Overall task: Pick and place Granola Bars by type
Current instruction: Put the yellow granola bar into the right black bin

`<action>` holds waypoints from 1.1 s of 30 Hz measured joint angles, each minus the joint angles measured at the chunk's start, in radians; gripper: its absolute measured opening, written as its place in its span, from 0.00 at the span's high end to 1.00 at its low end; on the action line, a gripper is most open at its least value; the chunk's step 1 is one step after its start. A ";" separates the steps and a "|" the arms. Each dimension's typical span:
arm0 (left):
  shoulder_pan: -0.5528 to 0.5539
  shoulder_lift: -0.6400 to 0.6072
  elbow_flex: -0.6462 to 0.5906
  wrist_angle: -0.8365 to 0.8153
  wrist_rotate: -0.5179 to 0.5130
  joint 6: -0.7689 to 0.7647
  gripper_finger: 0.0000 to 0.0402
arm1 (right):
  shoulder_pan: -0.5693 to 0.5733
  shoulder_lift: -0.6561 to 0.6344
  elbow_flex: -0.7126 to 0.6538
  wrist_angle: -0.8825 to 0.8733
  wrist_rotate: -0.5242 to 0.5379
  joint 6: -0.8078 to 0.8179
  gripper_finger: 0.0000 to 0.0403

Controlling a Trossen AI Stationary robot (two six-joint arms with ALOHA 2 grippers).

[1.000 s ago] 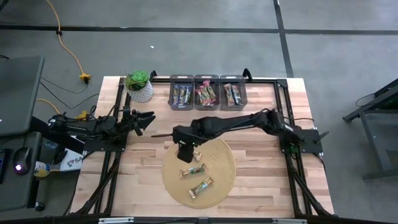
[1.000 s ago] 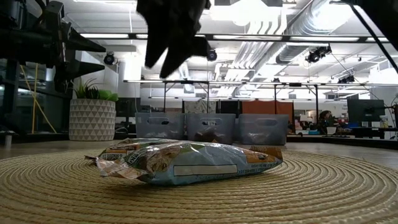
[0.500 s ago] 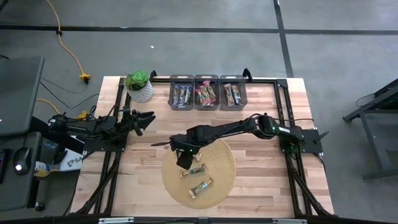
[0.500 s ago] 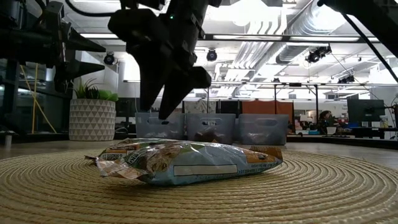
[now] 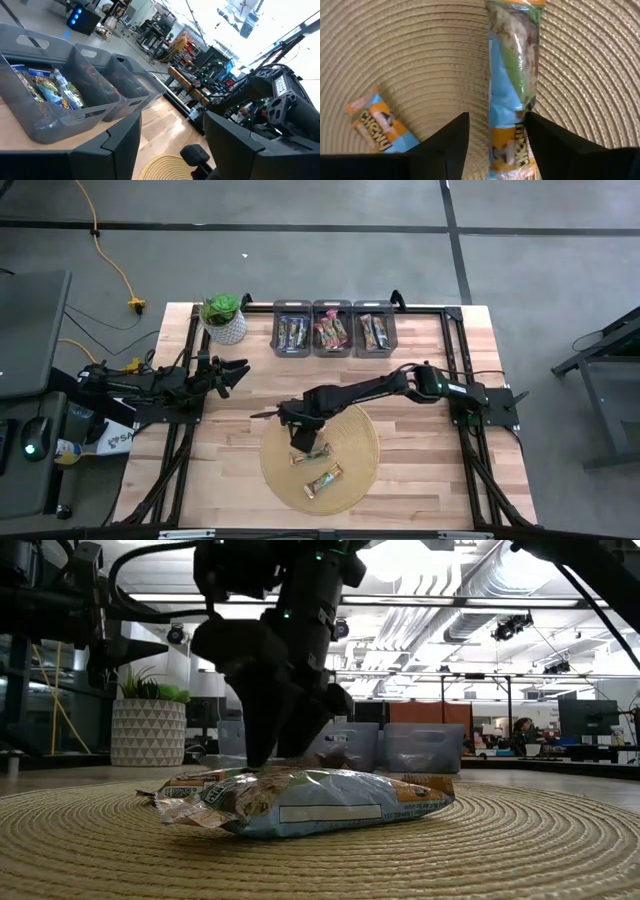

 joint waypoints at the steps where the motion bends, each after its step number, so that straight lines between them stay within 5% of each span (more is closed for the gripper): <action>1: 0.000 0.000 0.000 0.000 0.000 0.000 0.47 | 0.000 0.000 -0.002 0.001 0.002 -0.001 0.55; 15: 0.000 0.000 0.000 0.000 0.000 0.000 0.47 | -0.008 0.000 -0.002 0.030 0.071 -0.010 0.59; 23: 0.000 0.000 0.000 0.000 0.000 0.000 0.47 | -0.007 0.000 -0.002 0.031 0.056 -0.011 0.71; 33: 0.000 0.000 0.000 0.000 0.000 0.000 0.47 | -0.006 0.006 -0.002 0.077 0.029 -0.062 0.71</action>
